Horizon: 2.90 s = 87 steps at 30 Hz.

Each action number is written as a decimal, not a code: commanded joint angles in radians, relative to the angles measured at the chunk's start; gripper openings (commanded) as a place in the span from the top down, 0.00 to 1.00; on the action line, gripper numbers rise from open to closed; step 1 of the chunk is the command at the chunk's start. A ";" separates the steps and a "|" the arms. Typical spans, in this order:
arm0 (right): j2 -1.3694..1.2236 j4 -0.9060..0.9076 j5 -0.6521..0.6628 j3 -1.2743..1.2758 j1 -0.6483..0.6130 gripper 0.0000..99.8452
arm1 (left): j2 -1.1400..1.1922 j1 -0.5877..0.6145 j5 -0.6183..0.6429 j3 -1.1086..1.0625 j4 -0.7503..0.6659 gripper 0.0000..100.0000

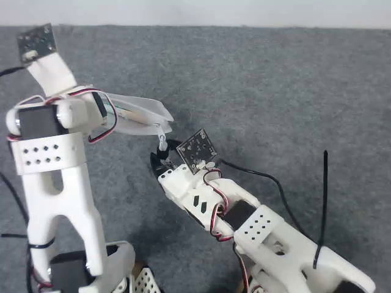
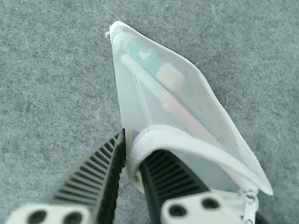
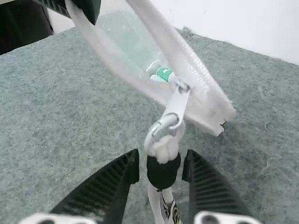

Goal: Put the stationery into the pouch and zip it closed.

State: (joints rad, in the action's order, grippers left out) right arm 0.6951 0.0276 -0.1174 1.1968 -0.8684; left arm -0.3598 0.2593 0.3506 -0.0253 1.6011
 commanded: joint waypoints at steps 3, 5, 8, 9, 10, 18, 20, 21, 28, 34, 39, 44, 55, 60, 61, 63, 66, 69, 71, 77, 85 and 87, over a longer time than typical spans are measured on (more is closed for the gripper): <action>0.007 -0.022 -0.005 -0.015 -0.002 0.85 | -0.018 0.003 -0.003 0.021 -0.034 0.99; 0.007 -0.022 -0.005 -0.015 -0.002 0.87 | -0.018 0.003 -0.005 0.021 -0.034 0.99; 0.007 -0.033 -0.003 -0.015 0.012 0.95 | -0.018 0.003 -0.005 0.021 -0.034 0.99; 0.007 -0.053 -0.002 -0.014 0.021 0.98 | -0.018 0.003 -0.005 0.019 -0.034 0.99; 0.007 -0.062 0.011 -0.011 0.033 1.00 | -0.017 0.003 -0.005 0.019 -0.034 0.99; 0.153 0.143 0.150 -0.014 0.045 0.99 | -0.018 0.003 -0.005 -0.008 -0.060 0.99; 0.240 0.251 0.192 -0.015 0.045 0.99 | -0.017 0.003 -0.023 -0.010 -0.069 0.98; 0.285 0.311 0.218 -0.015 0.044 0.99 | -0.017 0.003 -0.043 -0.010 -0.069 0.97; 0.521 0.596 0.351 -0.011 -0.059 0.99 | -0.018 -0.005 -0.058 0.004 -0.075 0.77; 0.565 0.668 0.374 -0.009 -0.097 0.99 | -0.018 -0.126 -0.190 0.025 -0.137 0.71; 0.572 0.671 0.370 0.003 -0.102 0.99 | -0.018 -0.316 -0.367 0.027 -0.161 0.73; 0.573 0.664 0.367 0.015 -0.101 0.99 | -0.018 -0.473 -0.509 0.027 -0.193 0.74; 0.705 0.674 0.361 0.043 -0.074 0.99 | -0.020 -0.600 -0.606 0.269 0.063 0.74; 0.865 0.705 0.331 0.051 0.002 0.99 | -0.023 -0.563 -0.608 0.410 0.157 0.74; 0.895 0.719 0.331 0.051 0.012 0.99 | -0.032 -0.548 -0.611 0.410 0.157 0.73; 0.946 0.740 0.331 0.049 0.030 1.00 | -0.055 -0.517 -0.663 0.395 0.155 0.73; 0.995 0.750 0.331 0.049 0.059 1.00 | -0.120 -0.476 -0.741 0.344 0.155 0.73; 1.023 0.748 0.331 0.049 0.097 1.00 | -0.222 -0.456 -0.776 0.265 0.155 0.73; 1.033 0.750 0.331 0.035 0.120 1.00 | -0.305 -0.456 -0.799 0.180 0.155 0.73; 1.038 0.750 0.290 0.006 0.191 1.00 | -0.555 -0.465 -0.838 -0.104 0.101 0.73; 1.038 0.750 0.288 0.006 0.191 1.00 | -0.832 -0.466 -0.838 -0.493 -0.097 0.68; 1.038 0.750 0.288 0.006 0.189 1.00 | -0.898 -0.466 -0.838 -0.588 -0.157 0.68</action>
State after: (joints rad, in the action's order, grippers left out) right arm 1.6985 0.7764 0.1834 1.2704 -0.6935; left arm -1.1316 -0.2041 -0.4764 -0.4749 1.5658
